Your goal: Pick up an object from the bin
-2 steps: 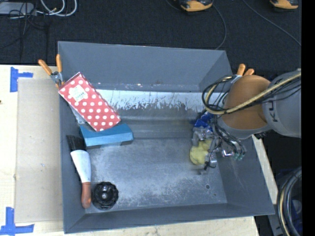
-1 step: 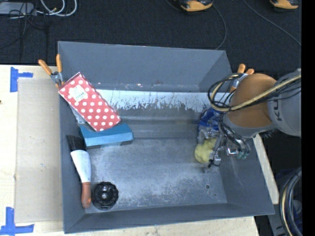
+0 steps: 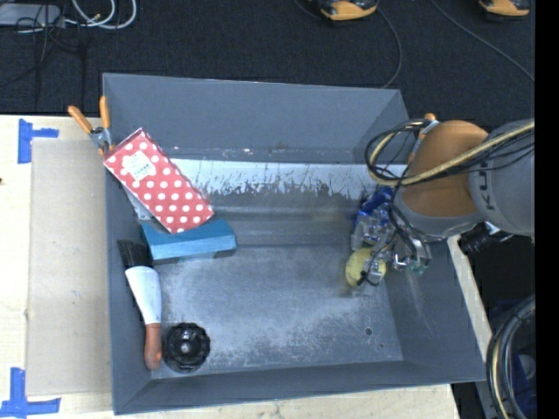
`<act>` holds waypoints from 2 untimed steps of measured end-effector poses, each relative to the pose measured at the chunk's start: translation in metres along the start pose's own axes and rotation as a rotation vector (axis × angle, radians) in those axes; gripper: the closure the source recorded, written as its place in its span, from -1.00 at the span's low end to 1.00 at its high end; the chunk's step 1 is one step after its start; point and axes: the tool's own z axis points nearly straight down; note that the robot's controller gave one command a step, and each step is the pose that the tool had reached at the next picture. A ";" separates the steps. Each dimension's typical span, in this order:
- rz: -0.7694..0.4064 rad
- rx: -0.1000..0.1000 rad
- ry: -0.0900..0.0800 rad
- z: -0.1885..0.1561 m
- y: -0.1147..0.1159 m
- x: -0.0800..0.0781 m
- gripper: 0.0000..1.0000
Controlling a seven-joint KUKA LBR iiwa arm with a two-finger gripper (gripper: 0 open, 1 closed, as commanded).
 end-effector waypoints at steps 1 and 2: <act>-0.137 -0.004 0.007 -0.001 -0.010 -0.012 -1.00; -0.311 -0.005 0.006 0.002 -0.017 -0.016 -1.00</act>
Offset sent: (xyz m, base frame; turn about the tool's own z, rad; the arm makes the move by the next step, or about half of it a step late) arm 0.0165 -0.0242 -0.0087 -0.0205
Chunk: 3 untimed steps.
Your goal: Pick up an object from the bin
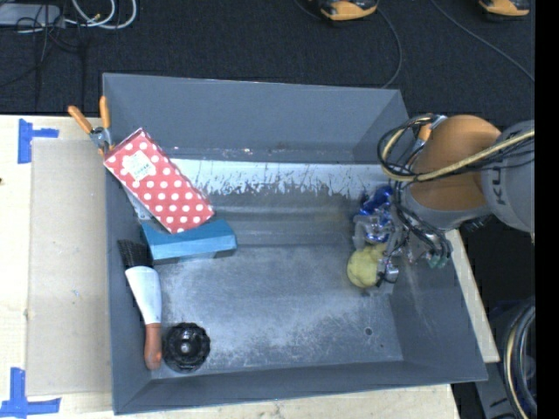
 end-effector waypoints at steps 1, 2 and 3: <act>0.226 0.000 0.002 -0.031 0.001 0.000 -1.00; 0.166 0.002 -0.005 -0.027 -0.001 -0.008 -1.00; 0.210 -0.001 0.001 -0.004 -0.012 0.007 -1.00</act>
Offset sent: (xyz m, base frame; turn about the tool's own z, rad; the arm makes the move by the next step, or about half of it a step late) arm 0.0124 -0.0019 -0.0059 0.0681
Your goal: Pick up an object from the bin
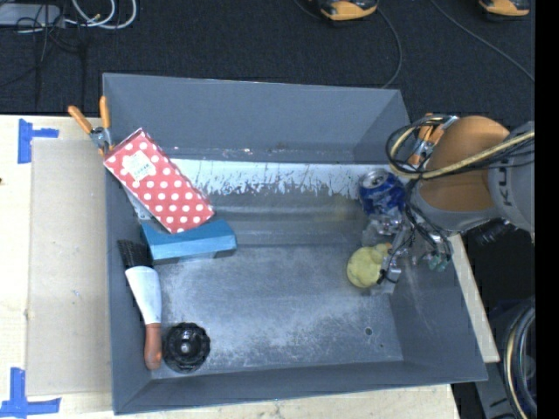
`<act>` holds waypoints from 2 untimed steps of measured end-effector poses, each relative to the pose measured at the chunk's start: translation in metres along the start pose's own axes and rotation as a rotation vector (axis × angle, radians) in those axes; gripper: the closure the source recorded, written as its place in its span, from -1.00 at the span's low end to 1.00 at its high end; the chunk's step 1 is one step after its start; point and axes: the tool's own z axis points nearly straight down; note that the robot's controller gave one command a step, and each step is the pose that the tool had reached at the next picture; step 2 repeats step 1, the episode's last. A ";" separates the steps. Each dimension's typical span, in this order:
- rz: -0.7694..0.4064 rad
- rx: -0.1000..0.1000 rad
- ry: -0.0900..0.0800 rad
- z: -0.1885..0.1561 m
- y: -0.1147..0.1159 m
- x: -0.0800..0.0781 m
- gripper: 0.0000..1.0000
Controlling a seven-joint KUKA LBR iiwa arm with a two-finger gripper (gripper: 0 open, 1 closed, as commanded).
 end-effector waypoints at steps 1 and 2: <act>-0.060 0.002 -0.009 0.010 -0.002 0.024 1.00; -0.060 0.002 -0.009 0.010 -0.002 0.024 1.00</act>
Offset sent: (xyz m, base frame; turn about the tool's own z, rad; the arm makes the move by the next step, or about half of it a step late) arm 0.0000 0.0000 0.0000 0.0000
